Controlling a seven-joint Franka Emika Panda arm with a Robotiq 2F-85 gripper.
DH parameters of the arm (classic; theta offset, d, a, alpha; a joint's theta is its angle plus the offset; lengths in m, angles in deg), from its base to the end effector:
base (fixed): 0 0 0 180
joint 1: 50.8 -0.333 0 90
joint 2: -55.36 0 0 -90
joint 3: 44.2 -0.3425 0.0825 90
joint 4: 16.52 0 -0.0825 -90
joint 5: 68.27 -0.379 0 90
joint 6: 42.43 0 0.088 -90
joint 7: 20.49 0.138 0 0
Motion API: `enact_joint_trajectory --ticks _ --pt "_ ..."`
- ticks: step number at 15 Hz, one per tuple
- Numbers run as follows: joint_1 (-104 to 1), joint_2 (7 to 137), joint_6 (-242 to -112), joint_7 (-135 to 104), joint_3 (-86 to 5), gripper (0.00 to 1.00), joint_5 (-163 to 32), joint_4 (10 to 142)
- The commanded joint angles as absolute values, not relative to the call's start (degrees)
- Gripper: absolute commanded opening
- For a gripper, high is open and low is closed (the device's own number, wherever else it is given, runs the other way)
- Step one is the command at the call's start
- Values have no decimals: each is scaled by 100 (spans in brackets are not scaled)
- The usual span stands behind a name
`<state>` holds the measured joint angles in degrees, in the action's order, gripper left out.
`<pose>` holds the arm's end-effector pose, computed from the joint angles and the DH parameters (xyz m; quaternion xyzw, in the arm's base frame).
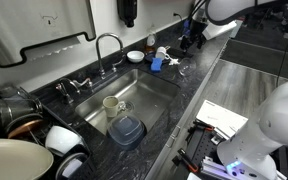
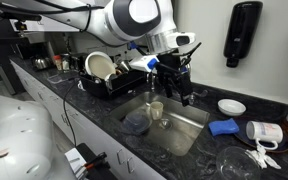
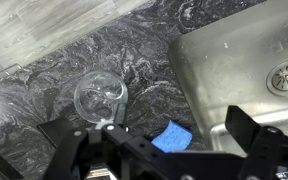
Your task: Pick up the cup and put it in the sink
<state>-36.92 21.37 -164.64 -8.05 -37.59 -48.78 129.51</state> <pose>0.3402 -0.1543 0.4778 0.9689 -0.1985 0.0809 0.1240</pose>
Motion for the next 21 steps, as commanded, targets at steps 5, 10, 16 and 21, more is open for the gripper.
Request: enact_joint_trajectory --ticks 5,10,16,21 --pt "-3600 2923 -17475 -757 -3714 100 -5074 12959" --pt "-3524 3287 -17676 -1231 -3291 100 -5216 13001" --pt "-3333 3702 -17748 -3049 -2576 100 -4857 12769" --pt "-3340 4156 -18126 -4121 -2287 100 -4727 12531"
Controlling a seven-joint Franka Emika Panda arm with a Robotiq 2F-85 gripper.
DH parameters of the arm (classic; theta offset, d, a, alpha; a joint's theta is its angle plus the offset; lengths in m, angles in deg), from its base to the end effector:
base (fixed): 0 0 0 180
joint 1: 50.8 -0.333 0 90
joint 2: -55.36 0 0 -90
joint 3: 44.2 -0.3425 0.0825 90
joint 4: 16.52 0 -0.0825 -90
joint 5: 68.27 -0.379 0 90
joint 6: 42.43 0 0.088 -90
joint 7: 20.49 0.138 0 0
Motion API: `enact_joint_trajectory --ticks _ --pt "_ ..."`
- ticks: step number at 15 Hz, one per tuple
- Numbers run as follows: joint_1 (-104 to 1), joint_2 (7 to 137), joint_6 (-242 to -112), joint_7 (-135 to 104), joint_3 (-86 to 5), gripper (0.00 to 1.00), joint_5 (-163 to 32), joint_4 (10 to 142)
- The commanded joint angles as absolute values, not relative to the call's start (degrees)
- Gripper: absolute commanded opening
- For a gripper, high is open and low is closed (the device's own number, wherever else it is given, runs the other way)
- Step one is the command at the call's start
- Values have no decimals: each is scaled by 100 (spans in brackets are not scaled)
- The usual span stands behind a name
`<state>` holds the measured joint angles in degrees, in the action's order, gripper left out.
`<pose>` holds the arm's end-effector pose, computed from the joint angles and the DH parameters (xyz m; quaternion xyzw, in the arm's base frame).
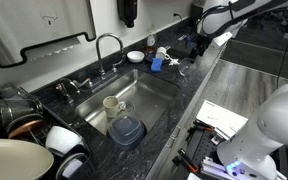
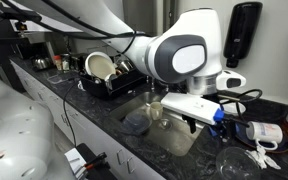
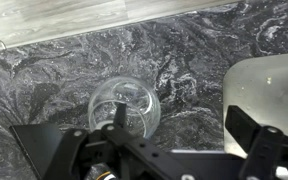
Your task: Pick up the cup and put it in the sink
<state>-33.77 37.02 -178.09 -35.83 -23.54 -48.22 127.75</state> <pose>0.3401 -0.2773 0.3988 0.9911 -0.0745 0.0389 0.1034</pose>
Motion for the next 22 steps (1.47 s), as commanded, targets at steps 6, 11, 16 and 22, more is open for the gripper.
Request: enact_joint_trajectory --ticks 6,11,16,22 --pt "-3443 4668 -19287 -5362 -1952 100 -5272 12528" --pt "-3601 5102 -19402 -6658 -1791 100 -6959 12468" --pt "-3510 5486 -19407 -7396 -1948 100 -7947 12347" --pt "-3310 5982 -19453 -7300 -2111 100 -8004 12075"
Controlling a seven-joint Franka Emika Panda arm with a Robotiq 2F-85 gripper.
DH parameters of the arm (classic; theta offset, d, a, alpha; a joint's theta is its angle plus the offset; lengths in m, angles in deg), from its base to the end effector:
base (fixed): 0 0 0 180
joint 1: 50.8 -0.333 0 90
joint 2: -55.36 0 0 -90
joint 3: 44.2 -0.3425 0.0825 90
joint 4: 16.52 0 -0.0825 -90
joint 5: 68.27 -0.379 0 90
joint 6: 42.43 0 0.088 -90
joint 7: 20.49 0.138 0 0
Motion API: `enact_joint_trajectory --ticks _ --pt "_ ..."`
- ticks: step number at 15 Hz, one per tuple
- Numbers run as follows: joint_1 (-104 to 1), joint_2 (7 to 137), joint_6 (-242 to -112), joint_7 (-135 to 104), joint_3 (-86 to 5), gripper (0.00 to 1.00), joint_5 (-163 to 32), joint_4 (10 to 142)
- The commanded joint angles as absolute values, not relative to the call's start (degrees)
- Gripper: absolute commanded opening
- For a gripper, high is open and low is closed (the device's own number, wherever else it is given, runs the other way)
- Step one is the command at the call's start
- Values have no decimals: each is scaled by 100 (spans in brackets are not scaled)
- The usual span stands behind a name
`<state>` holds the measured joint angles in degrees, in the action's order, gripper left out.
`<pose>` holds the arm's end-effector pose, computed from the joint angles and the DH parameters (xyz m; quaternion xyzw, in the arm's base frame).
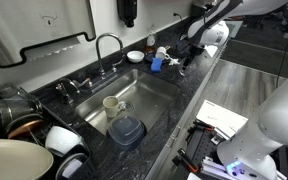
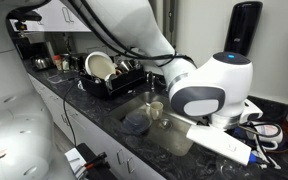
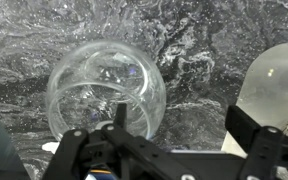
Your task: Pick up the cup and put it in the sink
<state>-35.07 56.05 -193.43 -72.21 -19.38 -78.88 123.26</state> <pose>0.3810 -0.3285 0.3155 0.9943 0.0207 0.0996 0.0320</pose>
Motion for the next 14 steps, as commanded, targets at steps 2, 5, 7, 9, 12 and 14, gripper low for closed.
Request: enact_joint_trajectory --ticks 2,5,7,9,12,14 --pt "-3241 6121 -19418 -7335 -2180 100 -8049 11976" --pt "-3124 6300 -19342 -7420 -2336 73 -8253 11833" --pt "-3065 6386 -19296 -7365 -2439 60 -8298 11736" --pt "-3004 6454 -19245 -7338 -2525 43 -8260 11643" --pt "-2960 6494 -19218 -7268 -2609 23 -8171 11576" --pt "-2946 6510 -19248 -7250 -2656 9 -8168 11600"
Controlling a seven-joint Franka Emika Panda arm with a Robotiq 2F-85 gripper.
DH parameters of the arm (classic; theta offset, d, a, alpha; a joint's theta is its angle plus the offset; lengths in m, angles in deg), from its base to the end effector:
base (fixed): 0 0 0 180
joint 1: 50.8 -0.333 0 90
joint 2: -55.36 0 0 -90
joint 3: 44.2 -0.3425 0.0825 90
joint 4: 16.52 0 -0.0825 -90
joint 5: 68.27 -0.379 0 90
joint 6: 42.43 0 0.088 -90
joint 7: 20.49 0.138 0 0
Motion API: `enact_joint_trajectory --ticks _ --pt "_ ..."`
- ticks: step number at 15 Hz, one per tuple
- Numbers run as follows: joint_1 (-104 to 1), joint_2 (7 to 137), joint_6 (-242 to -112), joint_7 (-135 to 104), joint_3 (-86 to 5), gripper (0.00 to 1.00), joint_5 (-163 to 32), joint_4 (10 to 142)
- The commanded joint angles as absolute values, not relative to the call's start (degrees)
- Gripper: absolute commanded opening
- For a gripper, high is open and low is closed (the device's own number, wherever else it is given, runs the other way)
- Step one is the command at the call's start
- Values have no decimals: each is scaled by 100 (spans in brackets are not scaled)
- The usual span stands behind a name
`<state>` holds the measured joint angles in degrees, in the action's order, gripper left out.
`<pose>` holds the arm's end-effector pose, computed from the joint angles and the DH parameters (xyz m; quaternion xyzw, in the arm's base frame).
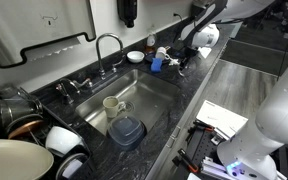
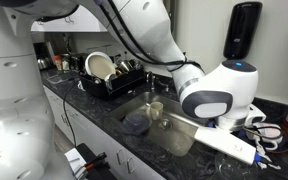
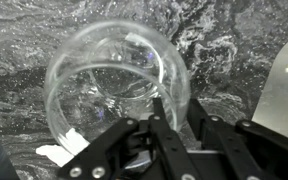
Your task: Pick up the cup and put it in the sink
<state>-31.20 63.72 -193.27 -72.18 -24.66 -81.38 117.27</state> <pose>0.4151 -0.3409 0.2926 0.9957 0.0176 0.0854 0.0304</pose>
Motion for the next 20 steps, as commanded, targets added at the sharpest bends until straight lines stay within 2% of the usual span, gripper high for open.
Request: enact_joint_trajectory --ticks 1,3,12,20 --pt "-2945 6517 -19279 -7235 -2678 3 -8175 11641" --pt "-2946 6529 -19304 -7189 -2725 0 -8156 11699" --pt "-3334 5765 -18924 -5624 -2831 2 -6900 11915" --pt "-3893 5142 -17692 -6026 -3195 2 -8529 11695"
